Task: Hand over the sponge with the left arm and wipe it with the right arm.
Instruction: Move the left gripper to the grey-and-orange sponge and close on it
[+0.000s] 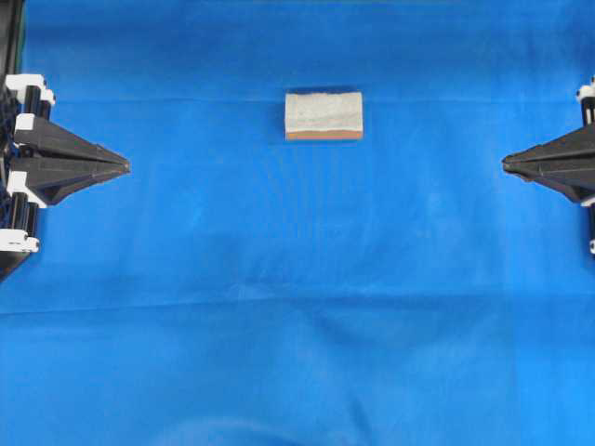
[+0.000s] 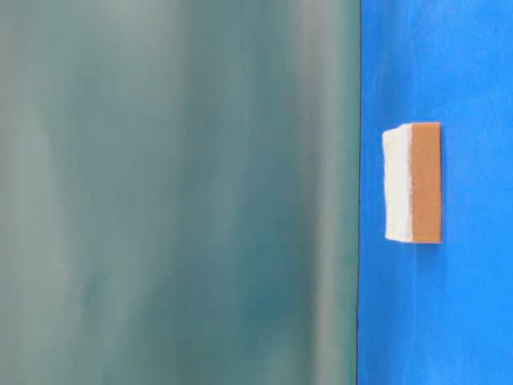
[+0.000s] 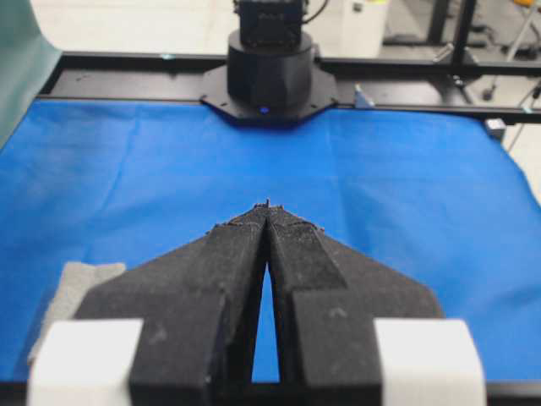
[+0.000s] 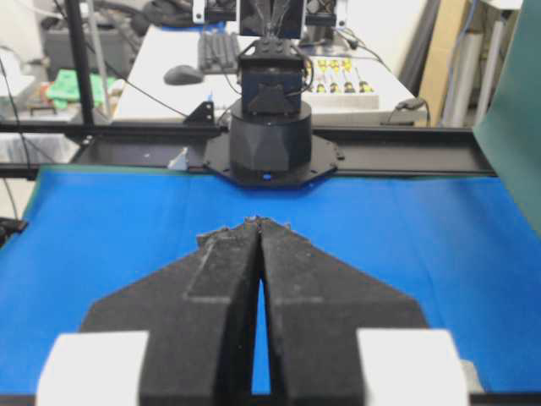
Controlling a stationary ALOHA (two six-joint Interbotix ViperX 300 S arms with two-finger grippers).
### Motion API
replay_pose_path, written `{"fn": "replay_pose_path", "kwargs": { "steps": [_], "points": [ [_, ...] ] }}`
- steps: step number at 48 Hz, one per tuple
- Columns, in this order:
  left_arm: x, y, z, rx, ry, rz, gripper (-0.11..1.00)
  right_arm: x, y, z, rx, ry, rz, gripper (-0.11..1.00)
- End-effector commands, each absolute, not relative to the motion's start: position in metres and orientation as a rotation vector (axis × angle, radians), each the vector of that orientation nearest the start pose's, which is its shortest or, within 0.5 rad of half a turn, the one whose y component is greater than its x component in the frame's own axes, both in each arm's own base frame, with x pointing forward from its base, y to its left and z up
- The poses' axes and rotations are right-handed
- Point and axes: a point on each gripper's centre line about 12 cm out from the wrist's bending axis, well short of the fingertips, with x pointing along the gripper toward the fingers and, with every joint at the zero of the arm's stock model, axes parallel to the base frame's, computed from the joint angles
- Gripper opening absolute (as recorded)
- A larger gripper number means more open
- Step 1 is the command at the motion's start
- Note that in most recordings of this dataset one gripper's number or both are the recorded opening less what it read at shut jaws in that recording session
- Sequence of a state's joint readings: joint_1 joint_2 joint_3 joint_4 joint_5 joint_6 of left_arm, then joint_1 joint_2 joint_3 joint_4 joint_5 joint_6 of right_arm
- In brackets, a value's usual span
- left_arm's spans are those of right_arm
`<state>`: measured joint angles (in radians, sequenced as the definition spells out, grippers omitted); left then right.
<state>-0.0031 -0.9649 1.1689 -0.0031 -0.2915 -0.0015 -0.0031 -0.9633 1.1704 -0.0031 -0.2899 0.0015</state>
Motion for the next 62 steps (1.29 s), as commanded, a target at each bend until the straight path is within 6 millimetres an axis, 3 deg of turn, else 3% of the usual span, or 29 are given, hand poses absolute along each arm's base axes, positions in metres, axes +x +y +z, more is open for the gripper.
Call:
{"fn": "replay_pose_path", "kwargs": {
  "steps": [1,16,32,35,46,48,51,62],
  "points": [
    [0.204,0.004,0.304,-0.003,-0.104,0.024,0.0,0.202,-0.001,0.303,-0.005,-0.1,-0.004,0.0],
    [0.233,0.026,0.293,0.025,-0.009,0.115,0.0,0.206,-0.004,0.305,-0.007,-0.049,-0.018,0.0],
    [0.292,0.064,0.26,0.011,0.182,0.216,0.03,0.206,-0.005,0.303,-0.005,-0.031,-0.024,0.0],
    [0.303,0.07,0.252,0.008,0.228,0.226,0.15,0.206,-0.005,0.303,-0.003,-0.032,-0.024,0.0],
    [0.348,0.085,0.222,0.041,0.369,0.224,0.8,0.207,-0.005,0.3,-0.003,-0.021,-0.024,0.0],
    [0.355,0.086,0.216,0.065,0.388,0.218,0.87,0.208,-0.005,0.3,-0.005,-0.017,-0.024,0.0],
    [0.364,0.089,0.208,0.097,0.412,0.21,0.94,0.208,-0.005,0.299,-0.003,-0.014,-0.024,0.0],
    [0.387,0.111,0.173,0.138,0.496,0.229,0.94,0.21,-0.005,0.295,-0.003,0.002,-0.024,0.0]
  ]
}}
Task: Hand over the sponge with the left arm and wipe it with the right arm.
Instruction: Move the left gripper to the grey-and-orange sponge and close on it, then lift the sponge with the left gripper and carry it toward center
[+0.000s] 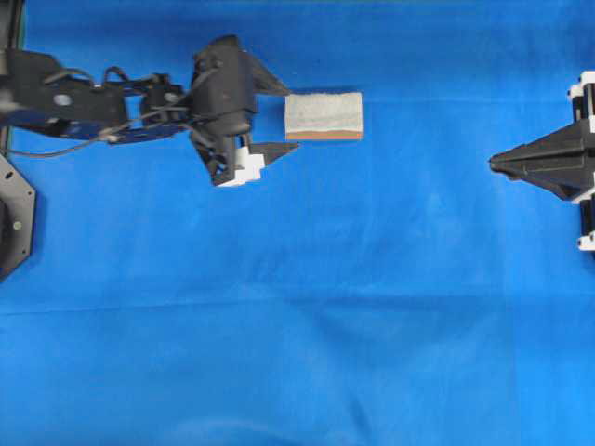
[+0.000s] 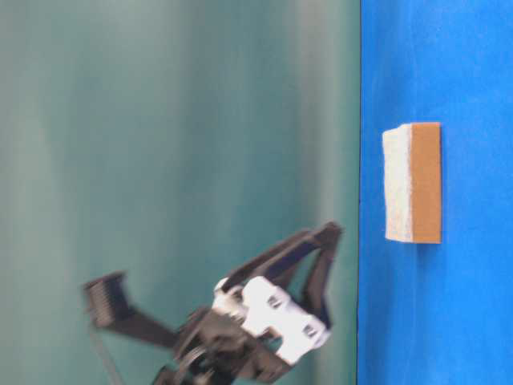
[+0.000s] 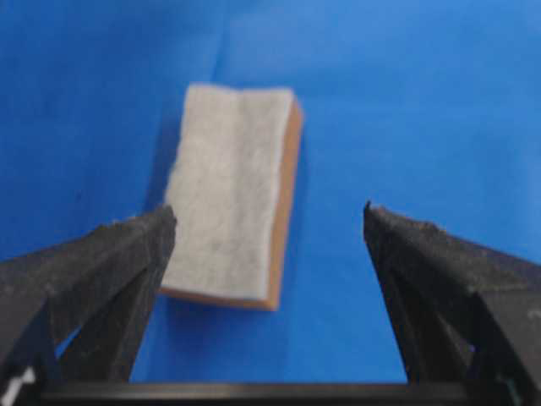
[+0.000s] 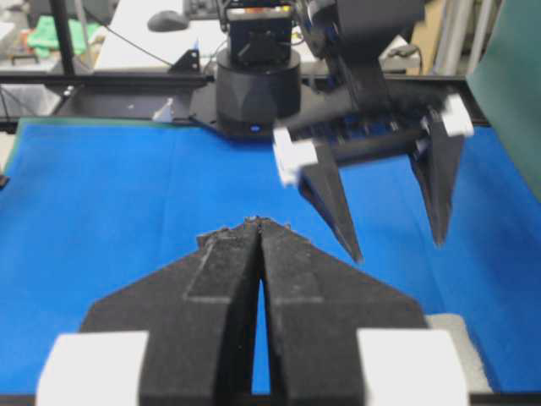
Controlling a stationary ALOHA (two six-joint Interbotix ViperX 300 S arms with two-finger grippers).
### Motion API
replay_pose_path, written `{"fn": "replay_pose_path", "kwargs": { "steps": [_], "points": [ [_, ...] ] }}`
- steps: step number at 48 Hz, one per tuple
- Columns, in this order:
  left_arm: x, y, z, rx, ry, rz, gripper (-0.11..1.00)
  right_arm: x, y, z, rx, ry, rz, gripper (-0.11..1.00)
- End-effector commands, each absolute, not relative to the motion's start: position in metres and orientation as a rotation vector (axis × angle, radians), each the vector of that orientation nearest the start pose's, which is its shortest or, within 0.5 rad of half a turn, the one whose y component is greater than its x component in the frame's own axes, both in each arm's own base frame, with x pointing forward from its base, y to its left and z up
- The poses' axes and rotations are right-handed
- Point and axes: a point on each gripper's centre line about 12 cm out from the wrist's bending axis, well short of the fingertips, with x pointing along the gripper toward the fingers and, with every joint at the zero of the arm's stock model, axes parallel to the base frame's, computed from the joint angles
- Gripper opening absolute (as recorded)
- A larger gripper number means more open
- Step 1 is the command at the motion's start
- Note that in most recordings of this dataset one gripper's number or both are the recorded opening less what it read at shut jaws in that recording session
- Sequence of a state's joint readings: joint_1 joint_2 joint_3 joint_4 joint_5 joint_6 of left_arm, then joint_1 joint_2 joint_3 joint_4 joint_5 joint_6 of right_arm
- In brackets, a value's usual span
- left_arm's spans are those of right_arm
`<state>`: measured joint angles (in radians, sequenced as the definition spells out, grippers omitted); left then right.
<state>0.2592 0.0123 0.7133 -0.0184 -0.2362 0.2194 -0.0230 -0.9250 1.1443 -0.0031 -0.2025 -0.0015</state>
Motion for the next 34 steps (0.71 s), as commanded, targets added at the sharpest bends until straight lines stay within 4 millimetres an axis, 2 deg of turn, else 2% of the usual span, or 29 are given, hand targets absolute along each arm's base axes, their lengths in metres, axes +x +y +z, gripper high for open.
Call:
{"fn": "replay_pose_path", "kwargs": {
  "steps": [1,11,25,34],
  "points": [
    [0.388,0.113,0.169,0.136,0.506,0.231,0.94,0.21,-0.005,0.295,-0.003,0.003,-0.024,0.0],
    [0.402,0.123,0.137,0.13,0.557,0.236,0.94,0.212,-0.005,0.293,-0.006,0.011,-0.024,0.0],
    [0.409,0.144,0.102,0.112,0.592,0.273,0.94,0.213,-0.005,0.291,-0.009,0.022,-0.024,0.0],
    [0.411,0.146,0.097,0.109,0.601,0.275,0.94,0.215,-0.005,0.288,-0.012,0.034,-0.023,0.0]
  ]
}}
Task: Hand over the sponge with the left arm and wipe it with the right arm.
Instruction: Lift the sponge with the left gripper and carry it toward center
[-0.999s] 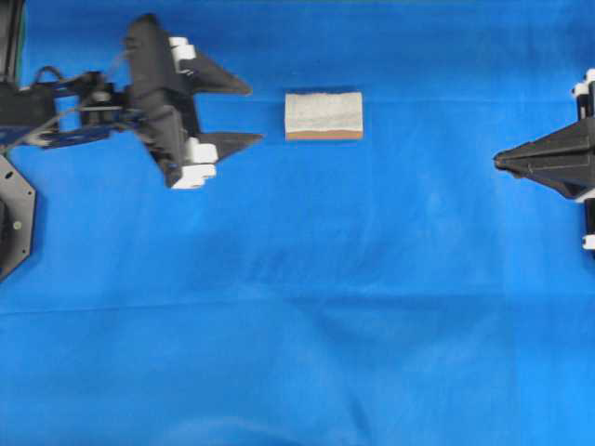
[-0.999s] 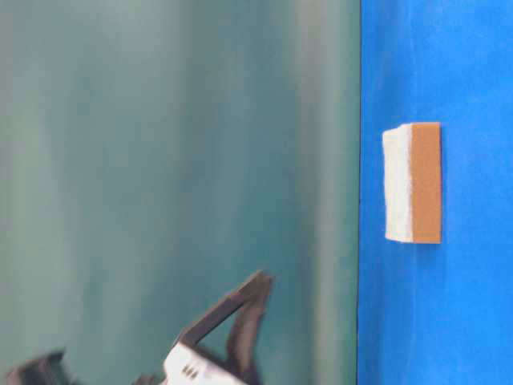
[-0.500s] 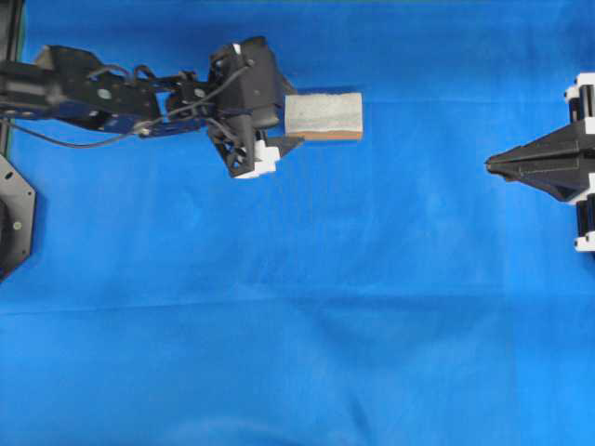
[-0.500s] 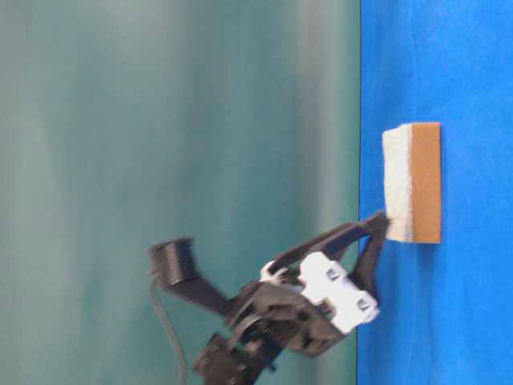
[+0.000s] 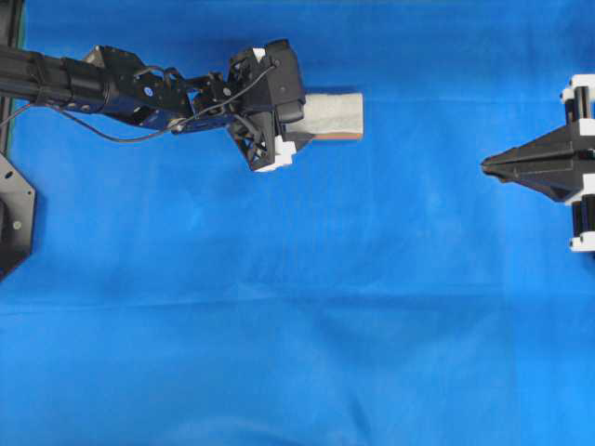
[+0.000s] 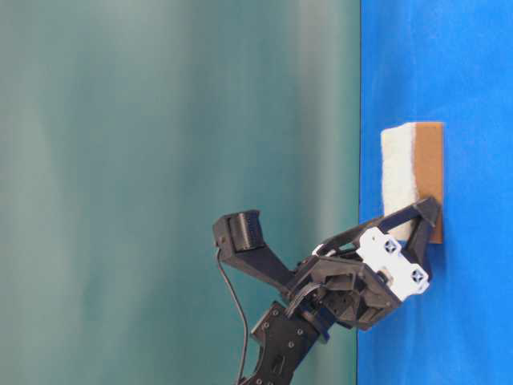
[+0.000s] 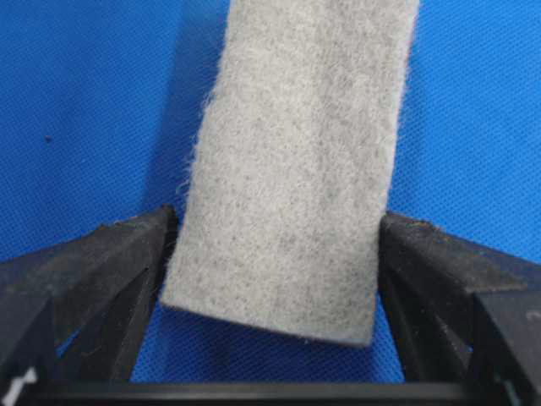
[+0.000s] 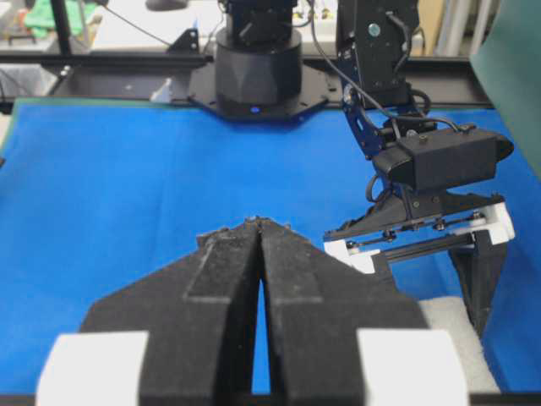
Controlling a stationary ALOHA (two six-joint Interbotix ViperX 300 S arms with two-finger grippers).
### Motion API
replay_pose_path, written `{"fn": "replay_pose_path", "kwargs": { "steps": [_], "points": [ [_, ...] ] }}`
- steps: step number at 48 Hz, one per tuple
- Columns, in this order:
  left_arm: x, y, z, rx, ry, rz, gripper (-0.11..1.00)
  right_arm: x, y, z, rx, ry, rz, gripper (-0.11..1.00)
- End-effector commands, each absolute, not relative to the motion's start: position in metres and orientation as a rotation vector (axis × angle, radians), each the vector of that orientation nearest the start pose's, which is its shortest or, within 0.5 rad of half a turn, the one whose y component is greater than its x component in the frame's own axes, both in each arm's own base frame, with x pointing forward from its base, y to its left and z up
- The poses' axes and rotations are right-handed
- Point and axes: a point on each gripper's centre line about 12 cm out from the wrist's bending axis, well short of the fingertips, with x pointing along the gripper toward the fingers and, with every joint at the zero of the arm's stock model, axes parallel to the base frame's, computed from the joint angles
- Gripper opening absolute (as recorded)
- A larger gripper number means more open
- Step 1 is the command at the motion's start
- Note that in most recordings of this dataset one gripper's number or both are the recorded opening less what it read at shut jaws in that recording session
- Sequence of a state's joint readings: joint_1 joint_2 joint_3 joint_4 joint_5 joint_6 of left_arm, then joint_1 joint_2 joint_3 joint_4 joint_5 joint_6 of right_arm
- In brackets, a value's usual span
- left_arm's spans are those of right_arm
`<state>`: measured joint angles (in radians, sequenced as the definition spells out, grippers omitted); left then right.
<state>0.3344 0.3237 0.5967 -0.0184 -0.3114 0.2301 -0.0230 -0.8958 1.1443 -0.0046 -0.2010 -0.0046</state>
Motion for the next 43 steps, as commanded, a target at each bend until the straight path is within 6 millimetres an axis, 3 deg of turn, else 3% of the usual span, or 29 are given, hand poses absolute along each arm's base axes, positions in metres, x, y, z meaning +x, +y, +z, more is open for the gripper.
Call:
{"fn": "replay_pose_path", "kwargs": {
  "steps": [1,17,20,27,30,37,43],
  "points": [
    [0.411,0.146,0.097,0.109,0.601,0.273,0.94,0.215,-0.005,0.287,-0.012,0.035,-0.023,0.0],
    [0.413,0.145,0.102,0.102,0.618,0.269,0.92,0.215,-0.005,0.287,-0.01,0.035,-0.023,0.0],
    [0.413,0.143,0.105,0.103,0.625,0.262,0.83,0.215,-0.005,0.287,-0.012,0.035,-0.023,0.0],
    [0.411,0.139,0.112,0.103,0.623,0.256,0.47,0.215,-0.005,0.287,-0.01,0.035,-0.023,0.0],
    [0.411,0.136,0.116,0.098,0.616,0.253,0.37,0.215,-0.005,0.288,-0.01,0.034,-0.023,0.0],
    [0.411,0.125,0.132,0.052,0.599,0.248,0.32,0.215,-0.006,0.287,-0.01,0.038,-0.028,0.0],
    [0.413,0.102,0.153,0.05,0.601,0.201,0.32,0.217,-0.009,0.287,-0.01,0.042,-0.042,0.0]
  ]
}}
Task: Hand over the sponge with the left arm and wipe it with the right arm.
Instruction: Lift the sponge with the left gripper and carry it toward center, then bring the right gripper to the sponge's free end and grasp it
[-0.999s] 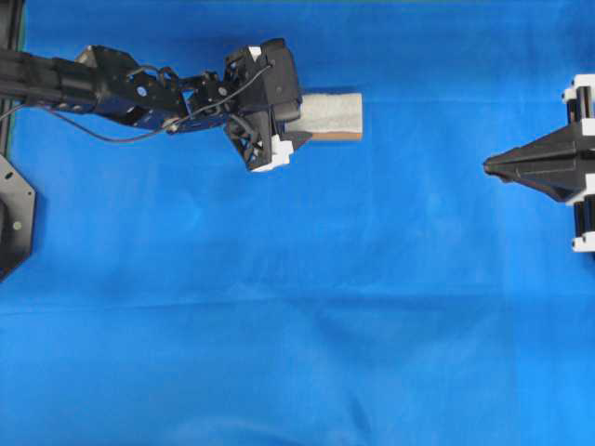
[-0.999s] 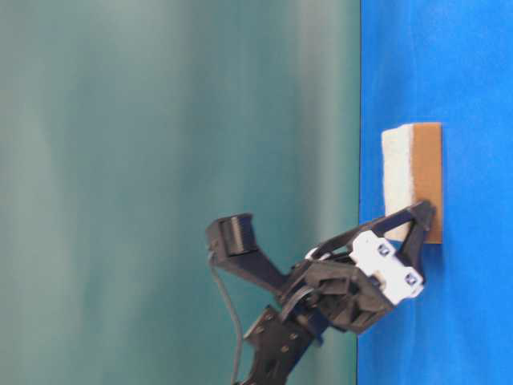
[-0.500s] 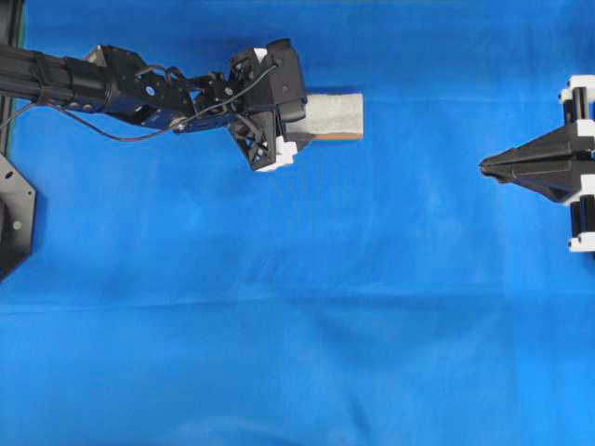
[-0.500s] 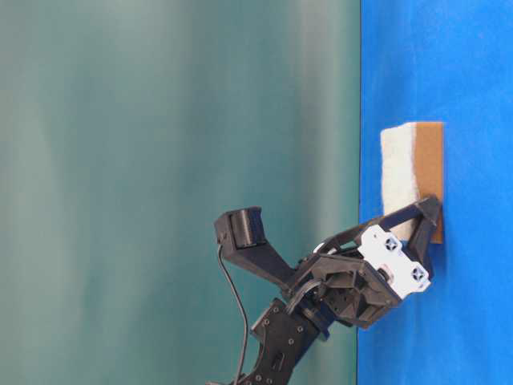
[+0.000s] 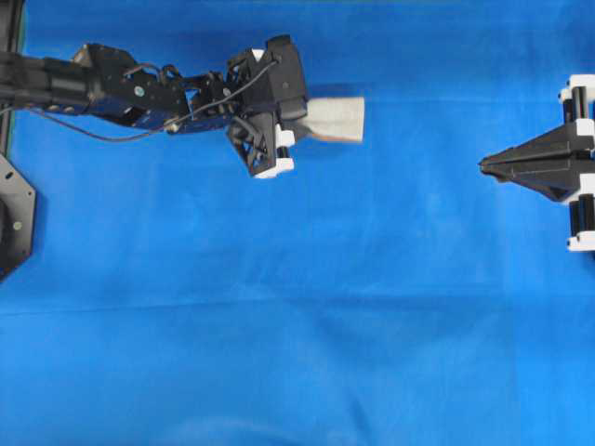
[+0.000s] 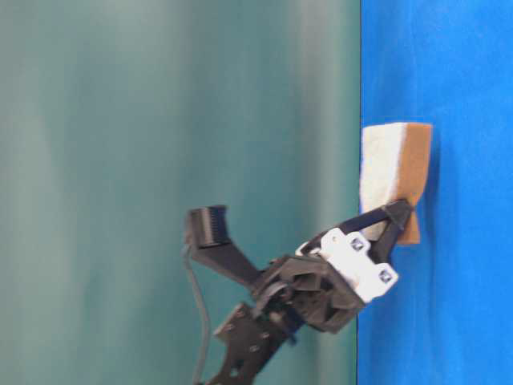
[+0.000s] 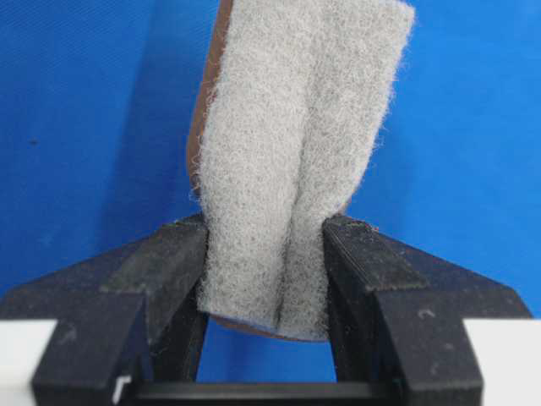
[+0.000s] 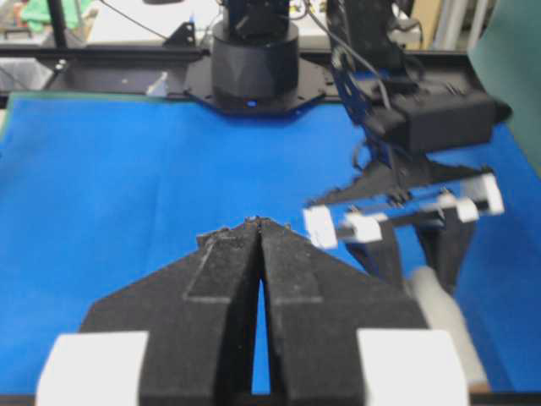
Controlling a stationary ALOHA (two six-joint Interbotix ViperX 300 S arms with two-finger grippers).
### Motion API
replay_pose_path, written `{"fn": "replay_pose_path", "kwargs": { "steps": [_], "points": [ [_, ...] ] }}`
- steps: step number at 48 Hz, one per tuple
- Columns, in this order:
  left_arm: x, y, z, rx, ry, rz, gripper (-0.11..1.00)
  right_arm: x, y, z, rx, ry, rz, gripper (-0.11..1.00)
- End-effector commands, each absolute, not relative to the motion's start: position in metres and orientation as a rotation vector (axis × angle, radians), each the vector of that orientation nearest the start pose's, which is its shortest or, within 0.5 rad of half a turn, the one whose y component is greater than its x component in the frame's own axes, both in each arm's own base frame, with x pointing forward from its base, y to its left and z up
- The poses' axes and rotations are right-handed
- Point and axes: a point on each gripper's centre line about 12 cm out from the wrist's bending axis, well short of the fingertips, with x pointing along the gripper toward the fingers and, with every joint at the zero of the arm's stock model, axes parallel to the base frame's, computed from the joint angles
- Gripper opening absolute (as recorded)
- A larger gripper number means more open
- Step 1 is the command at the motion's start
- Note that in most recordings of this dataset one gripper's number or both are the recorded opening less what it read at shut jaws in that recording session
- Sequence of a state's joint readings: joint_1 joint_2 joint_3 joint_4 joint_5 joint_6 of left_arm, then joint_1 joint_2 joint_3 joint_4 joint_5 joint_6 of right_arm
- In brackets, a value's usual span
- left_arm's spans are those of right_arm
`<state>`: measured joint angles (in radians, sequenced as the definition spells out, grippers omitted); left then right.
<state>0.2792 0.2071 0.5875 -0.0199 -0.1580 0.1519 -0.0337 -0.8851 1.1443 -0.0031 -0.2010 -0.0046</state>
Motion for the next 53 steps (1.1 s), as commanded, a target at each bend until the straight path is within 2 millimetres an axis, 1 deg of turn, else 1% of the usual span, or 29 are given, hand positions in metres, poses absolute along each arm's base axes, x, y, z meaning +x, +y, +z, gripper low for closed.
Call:
{"fn": "replay_pose_path", "kwargs": {
  "steps": [1,10,18,21,25,30,39,53],
  "points": [
    [0.413,0.095,0.159,0.048,0.603,0.186,0.32,0.217,-0.01,0.286,-0.01,0.043,-0.043,0.0],
    [0.41,0.05,0.196,0.035,0.566,0.099,0.32,0.22,-0.012,0.285,-0.009,0.052,-0.052,0.0],
    [0.403,0.014,0.223,-0.04,0.503,0.043,0.32,0.224,-0.012,0.285,-0.01,0.062,-0.052,0.0],
    [0.401,0.004,0.229,-0.064,0.489,0.026,0.32,0.226,-0.012,0.286,-0.01,0.065,-0.052,0.0],
    [0.398,-0.005,0.232,-0.088,0.482,0.01,0.32,0.229,-0.012,0.286,-0.009,0.071,-0.052,0.0],
    [0.397,-0.01,0.231,-0.111,0.487,0.004,0.32,0.233,-0.012,0.286,-0.008,0.078,-0.052,0.0],
    [0.396,-0.011,0.231,-0.116,0.487,0.004,0.32,0.24,-0.012,0.287,0.005,0.086,-0.05,0.0],
    [0.396,-0.01,0.23,-0.112,0.493,0.005,0.32,0.257,-0.003,0.289,0.002,0.11,-0.01,0.0]
  ]
}}
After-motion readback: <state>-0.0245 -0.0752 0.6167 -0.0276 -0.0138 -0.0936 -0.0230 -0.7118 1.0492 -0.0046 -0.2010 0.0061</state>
